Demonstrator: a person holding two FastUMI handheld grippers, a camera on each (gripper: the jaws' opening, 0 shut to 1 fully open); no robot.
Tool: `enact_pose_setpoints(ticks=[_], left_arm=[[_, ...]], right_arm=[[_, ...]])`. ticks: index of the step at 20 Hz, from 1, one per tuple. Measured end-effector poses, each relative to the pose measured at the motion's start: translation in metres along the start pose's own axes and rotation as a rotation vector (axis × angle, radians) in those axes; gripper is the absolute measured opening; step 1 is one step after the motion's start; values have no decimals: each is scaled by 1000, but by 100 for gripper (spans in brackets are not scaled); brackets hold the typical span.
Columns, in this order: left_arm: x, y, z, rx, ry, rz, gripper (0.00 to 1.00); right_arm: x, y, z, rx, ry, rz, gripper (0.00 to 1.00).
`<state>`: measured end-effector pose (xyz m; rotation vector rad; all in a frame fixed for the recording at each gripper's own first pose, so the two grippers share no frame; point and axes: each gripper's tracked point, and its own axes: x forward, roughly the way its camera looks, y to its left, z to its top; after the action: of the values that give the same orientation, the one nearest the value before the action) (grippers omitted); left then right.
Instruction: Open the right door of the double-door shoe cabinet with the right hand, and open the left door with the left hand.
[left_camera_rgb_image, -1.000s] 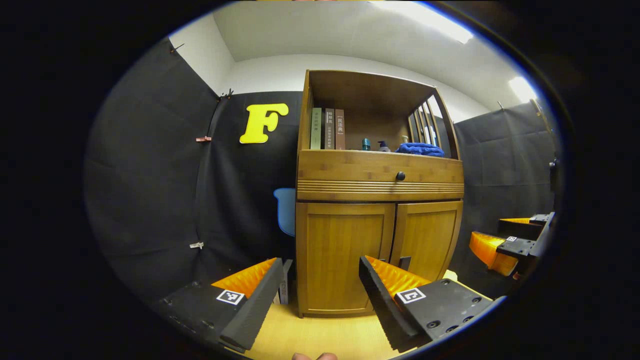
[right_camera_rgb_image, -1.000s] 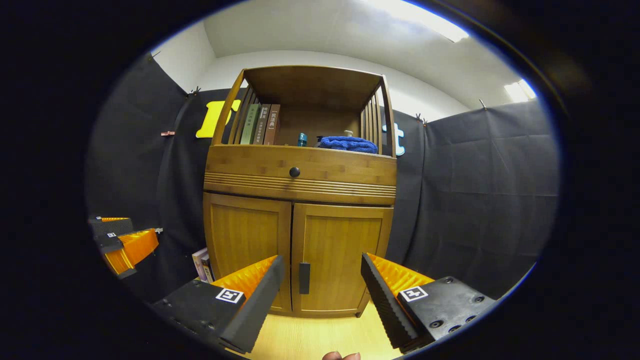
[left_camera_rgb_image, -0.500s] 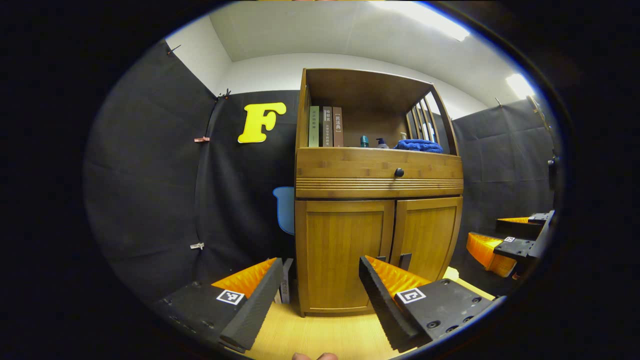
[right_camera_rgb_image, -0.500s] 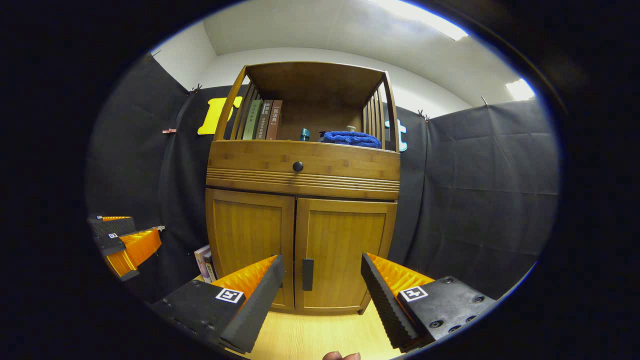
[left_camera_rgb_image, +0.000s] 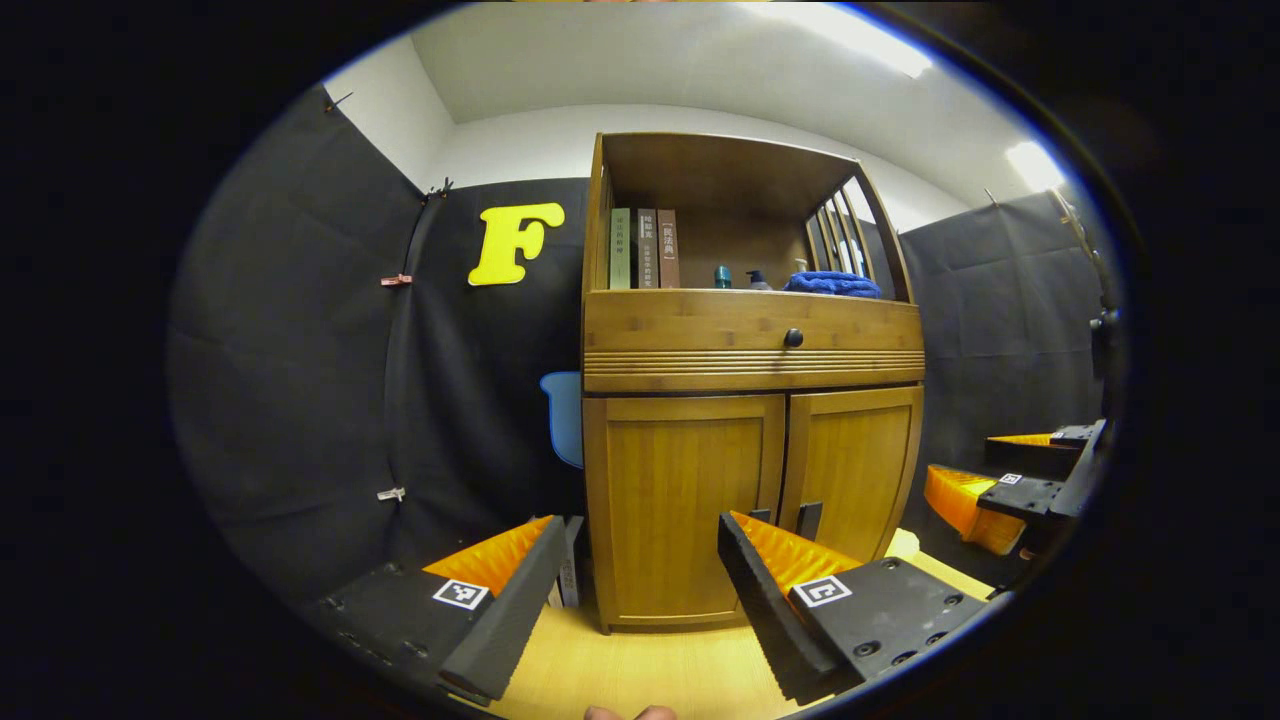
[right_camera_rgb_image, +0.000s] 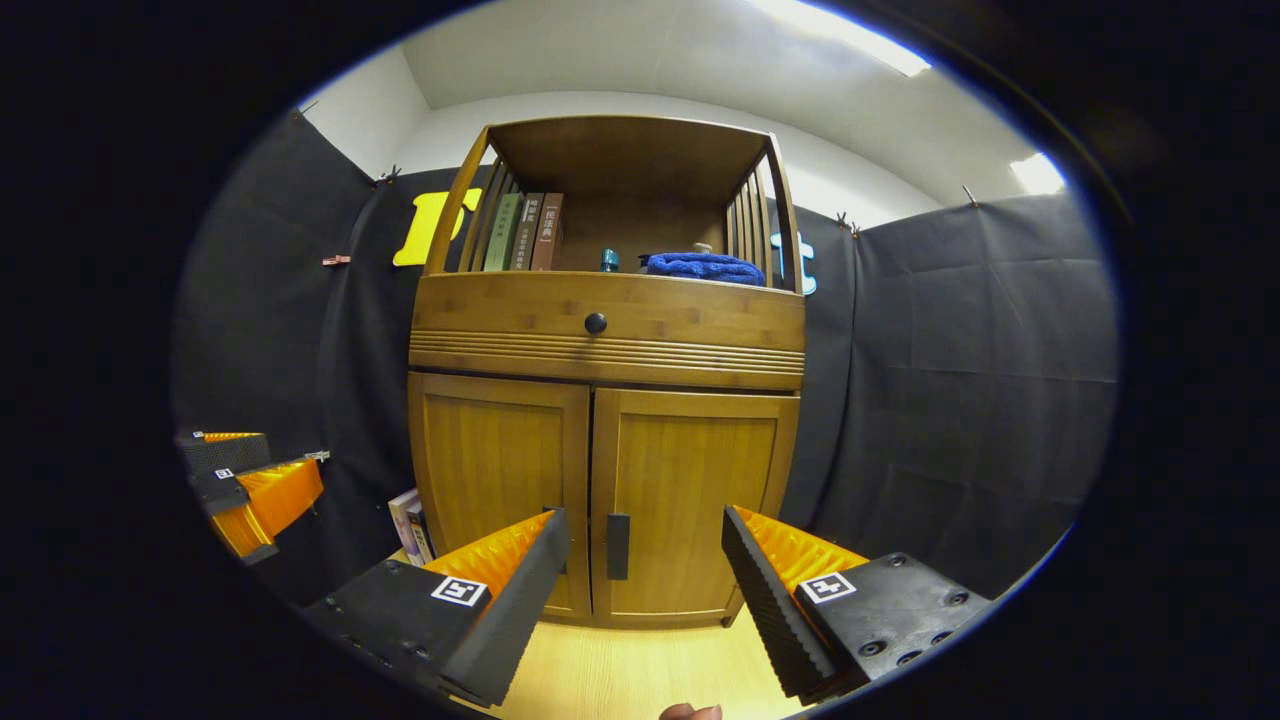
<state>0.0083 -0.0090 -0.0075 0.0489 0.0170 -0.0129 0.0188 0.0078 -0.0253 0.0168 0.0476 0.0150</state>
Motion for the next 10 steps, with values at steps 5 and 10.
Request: enact_pose_setpoints(ticks=[5, 10], left_arm=[[13, -9, -9, 4, 17, 10, 95], [33, -17, -16, -4, 30, 37, 95]], right_arm=[[38, -2, -15, 22, -7, 16, 97], [92, 3, -49, 7, 7, 49, 98]])
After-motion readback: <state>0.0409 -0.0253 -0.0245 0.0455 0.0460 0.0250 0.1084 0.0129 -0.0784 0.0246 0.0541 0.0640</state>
